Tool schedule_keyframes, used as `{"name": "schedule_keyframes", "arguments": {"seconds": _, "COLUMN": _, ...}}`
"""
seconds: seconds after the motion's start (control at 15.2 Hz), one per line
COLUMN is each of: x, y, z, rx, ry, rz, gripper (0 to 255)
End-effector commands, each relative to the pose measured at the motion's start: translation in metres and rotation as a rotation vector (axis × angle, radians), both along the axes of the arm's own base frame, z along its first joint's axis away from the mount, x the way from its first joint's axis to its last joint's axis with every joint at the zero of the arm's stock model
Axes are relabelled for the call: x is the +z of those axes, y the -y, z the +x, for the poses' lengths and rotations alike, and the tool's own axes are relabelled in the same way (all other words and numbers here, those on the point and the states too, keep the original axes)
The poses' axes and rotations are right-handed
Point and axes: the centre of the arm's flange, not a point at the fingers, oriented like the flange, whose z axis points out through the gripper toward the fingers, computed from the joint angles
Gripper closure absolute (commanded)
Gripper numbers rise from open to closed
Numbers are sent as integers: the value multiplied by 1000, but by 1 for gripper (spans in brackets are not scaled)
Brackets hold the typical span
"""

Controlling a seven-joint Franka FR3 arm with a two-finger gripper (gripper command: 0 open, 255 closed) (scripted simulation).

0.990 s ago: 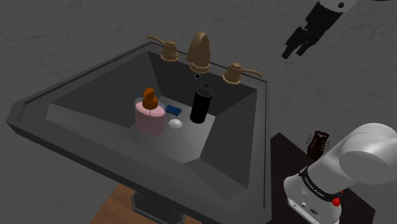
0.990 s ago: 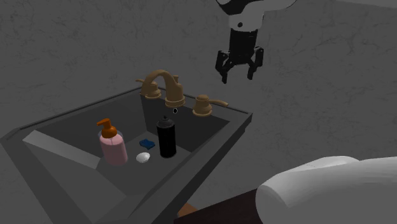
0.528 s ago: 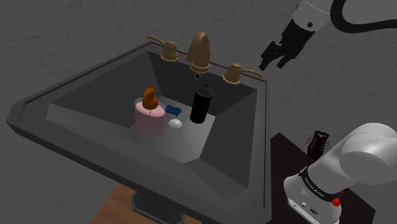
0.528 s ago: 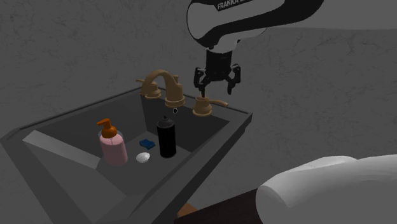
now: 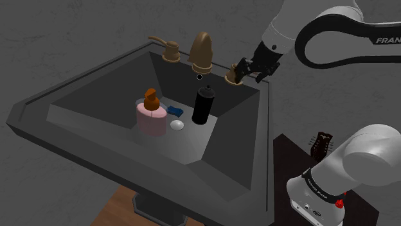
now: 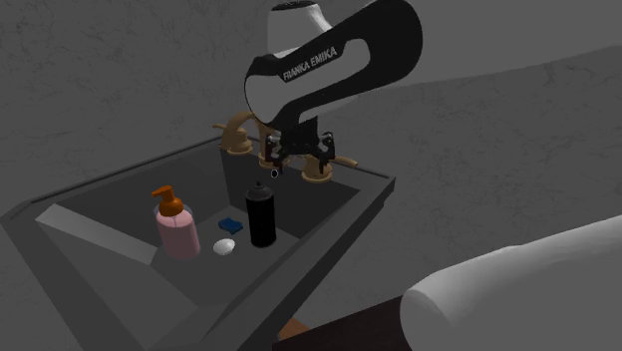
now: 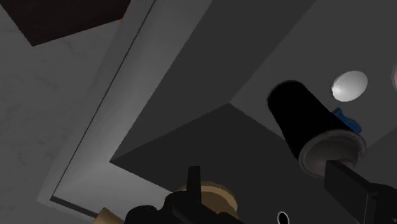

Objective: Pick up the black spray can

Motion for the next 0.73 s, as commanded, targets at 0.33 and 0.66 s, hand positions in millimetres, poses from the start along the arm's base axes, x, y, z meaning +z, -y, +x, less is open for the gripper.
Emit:
{"name": "schedule_keyframes", "arguments": {"seconds": 0.33, "x": -55, "y": -66, "z": 37, "rx": -115, "ry": 64, "rz": 9, "gripper": 0}}
{"name": "schedule_keyframes", "arguments": {"seconds": 0.66, "x": -89, "y": -109, "z": 68, "rx": -190, "ry": 105, "rz": 14, "gripper": 0}}
